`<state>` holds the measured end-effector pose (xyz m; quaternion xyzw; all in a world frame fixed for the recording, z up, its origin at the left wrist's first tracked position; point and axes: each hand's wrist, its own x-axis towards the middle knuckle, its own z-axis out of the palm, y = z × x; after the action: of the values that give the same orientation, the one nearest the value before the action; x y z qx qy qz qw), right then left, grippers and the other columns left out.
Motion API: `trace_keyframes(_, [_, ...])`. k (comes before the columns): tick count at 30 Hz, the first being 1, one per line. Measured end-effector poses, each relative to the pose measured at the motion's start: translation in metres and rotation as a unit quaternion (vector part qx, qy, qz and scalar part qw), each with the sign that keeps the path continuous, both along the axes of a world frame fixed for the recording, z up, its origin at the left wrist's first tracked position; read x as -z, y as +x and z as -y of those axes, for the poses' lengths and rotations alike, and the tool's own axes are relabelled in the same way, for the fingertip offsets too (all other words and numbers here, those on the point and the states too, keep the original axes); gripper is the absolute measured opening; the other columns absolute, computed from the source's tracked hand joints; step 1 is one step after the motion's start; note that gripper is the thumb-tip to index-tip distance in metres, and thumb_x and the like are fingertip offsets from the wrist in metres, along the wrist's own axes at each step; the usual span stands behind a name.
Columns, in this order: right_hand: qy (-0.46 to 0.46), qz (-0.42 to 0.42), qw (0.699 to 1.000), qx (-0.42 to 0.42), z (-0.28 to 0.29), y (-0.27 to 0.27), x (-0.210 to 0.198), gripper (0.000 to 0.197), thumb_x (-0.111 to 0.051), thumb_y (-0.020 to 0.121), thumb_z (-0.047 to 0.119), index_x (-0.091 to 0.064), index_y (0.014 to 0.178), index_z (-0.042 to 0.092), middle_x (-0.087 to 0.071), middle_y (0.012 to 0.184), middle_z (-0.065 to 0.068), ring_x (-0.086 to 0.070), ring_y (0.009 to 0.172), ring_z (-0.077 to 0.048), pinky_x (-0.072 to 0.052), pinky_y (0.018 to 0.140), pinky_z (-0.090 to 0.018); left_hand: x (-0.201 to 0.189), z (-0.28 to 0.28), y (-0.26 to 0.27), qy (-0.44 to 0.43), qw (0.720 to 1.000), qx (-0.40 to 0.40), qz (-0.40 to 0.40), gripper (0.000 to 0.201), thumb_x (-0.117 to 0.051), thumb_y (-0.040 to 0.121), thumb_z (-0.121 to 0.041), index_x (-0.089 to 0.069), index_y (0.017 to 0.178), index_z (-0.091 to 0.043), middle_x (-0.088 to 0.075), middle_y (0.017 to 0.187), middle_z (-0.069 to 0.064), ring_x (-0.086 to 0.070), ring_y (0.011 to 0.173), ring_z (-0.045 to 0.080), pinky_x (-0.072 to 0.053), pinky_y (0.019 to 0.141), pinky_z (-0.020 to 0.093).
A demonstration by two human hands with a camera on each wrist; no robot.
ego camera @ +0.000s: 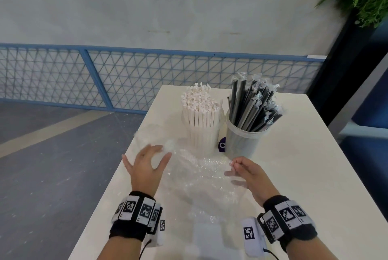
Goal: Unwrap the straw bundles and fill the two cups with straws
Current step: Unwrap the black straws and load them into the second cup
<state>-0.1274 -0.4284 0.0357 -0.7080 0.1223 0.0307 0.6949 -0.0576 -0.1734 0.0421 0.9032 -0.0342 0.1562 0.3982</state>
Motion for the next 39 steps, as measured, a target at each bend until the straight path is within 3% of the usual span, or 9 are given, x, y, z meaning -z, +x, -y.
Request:
trace_keyframes(5, [-0.025, -0.008, 0.998, 0.053, 0.005, 0.0, -0.002, 0.021, -0.042, 0.096, 0.007, -0.059, 0.084, 0.014, -0.055, 0.077, -0.006, -0.065, 0.079, -0.02, -0.052, 0.077, -0.037, 0.004, -0.016, 0.007, 0.042, 0.996, -0.064, 0.045, 0.032, -0.059, 0.089, -0.025, -0.046, 0.063, -0.011, -0.043, 0.052, -0.001, -0.041, 0.053, 0.021, -0.023, 0.11, 0.049])
trace_keyframes(9, [-0.202, 0.022, 0.973, 0.111, 0.008, 0.0, 0.007, 0.013, -0.049, 0.093, 0.011, -0.062, 0.093, 0.014, -0.058, 0.086, -0.002, -0.059, 0.089, -0.025, -0.048, 0.085, -0.039, 0.012, -0.025, 0.007, -0.014, 0.997, -0.067, 0.026, 0.032, -0.054, 0.092, -0.02, -0.043, 0.064, -0.008, -0.035, 0.05, 0.001, -0.034, 0.055, 0.027, -0.033, 0.056, 0.038])
trace_keyframes(14, [-0.524, 0.194, 0.824, 0.093, -0.025, -0.006, 0.003, 0.04, -0.044, 0.087, 0.046, -0.049, 0.12, 0.023, -0.052, 0.119, -0.003, -0.048, 0.11, -0.019, -0.039, 0.096, -0.038, 0.023, -0.019, 0.005, -0.078, 0.997, -0.022, -0.019, 0.019, -0.047, 0.095, -0.015, -0.049, 0.08, -0.003, -0.054, 0.063, 0.018, -0.047, 0.061, 0.034, -0.038, 0.056, 0.035])
trace_keyframes(18, [-0.609, -0.021, 0.778, -0.152, -0.046, -0.014, 0.038, 0.075, -0.038, 0.074, 0.063, -0.031, 0.142, 0.031, -0.051, 0.135, -0.001, -0.06, 0.114, -0.028, -0.053, 0.077, -0.052, 0.035, -0.019, 0.007, -0.078, 0.992, 0.013, -0.103, 0.016, -0.045, 0.094, -0.009, -0.05, 0.08, -0.002, -0.052, 0.062, 0.01, -0.049, 0.062, 0.028, -0.037, 0.058, 0.025])
trace_keyframes(21, [-0.607, -0.098, 0.745, -0.257, -0.051, -0.016, 0.061, 0.086, -0.03, 0.082, 0.061, 0.027, 0.14, 0.034, 0.025, 0.154, -0.004, -0.023, 0.136, -0.039, -0.041, 0.089, -0.065, 0.038, -0.015, 0.016, -0.031, 0.978, 0.046, -0.201, 0.016, -0.047, 0.089, -0.01, -0.049, 0.073, -0.007, -0.051, 0.062, 0.006, -0.055, 0.07, 0.032, -0.039, 0.063, 0.032])
trace_keyframes(24, [-0.611, -0.1, 0.725, -0.302, -0.049, -0.011, 0.079, 0.087, -0.023, 0.095, 0.053, 0.064, 0.092, 0.043, 0.075, 0.093, 0.012, 0.037, 0.124, -0.028, -0.002, 0.111, -0.063, 0.026, 0.001, 0.025, 0.084, 0.954, 0.082, -0.275, 0.027, -0.047, 0.09, -0.024, -0.048, 0.068, -0.008, -0.049, 0.066, 0.009, -0.051, 0.076, 0.03, -0.038, 0.069, 0.032])
trace_keyframes(28, [-0.638, -0.105, 0.663, -0.377, -0.056, -0.005, 0.074, 0.085, -0.021, 0.098, 0.047, 0.063, 0.087, 0.047, 0.071, 0.107, 0.011, 0.039, 0.13, -0.027, 0.0, 0.11, -0.064, 0.025, 0.026, 0.038, 0.217, 0.927, 0.088, -0.293, 0.042, -0.048, 0.087, -0.052, -0.06, 0.086, -0.011, -0.061, 0.087, 0.005, -0.06, 0.099, 0.027, -0.043, 0.088, 0.036])
trace_keyframes(32, [-0.612, -0.163, 0.668, -0.391, -0.053, -0.006, 0.076, 0.062, -0.018, 0.098, 0.046, 0.034, 0.132, 0.047, 0.042, 0.143, 0.01, 0.028, 0.14, -0.03, -0.008, 0.108, -0.068, 0.034, 0.019, 0.055, 0.192, 0.953, 0.031, -0.232, 0.035, -0.047, 0.092, -0.028, -0.041, 0.059, -0.015, -0.062, 0.08, 0.011, -0.061, 0.091, 0.033, -0.043, 0.077, 0.036])
trace_keyframes(39, [-0.613, -0.158, 0.667, -0.392, -0.047, -0.006, 0.076, 0.056, -0.016, 0.098, 0.047, 0.023, 0.139, 0.046, 0.035, 0.15, 0.009, 0.027, 0.14, -0.03, -0.003, 0.109, -0.067, 0.026, 0.017, 0.035, 0.231, 0.971, -0.014, -0.068, 0.019, -0.061, 0.085, -0.024, -0.056, 0.1, -0.015, -0.059, 0.103, 0.006, -0.055, 0.096, 0.029, -0.034, 0.083, 0.038])
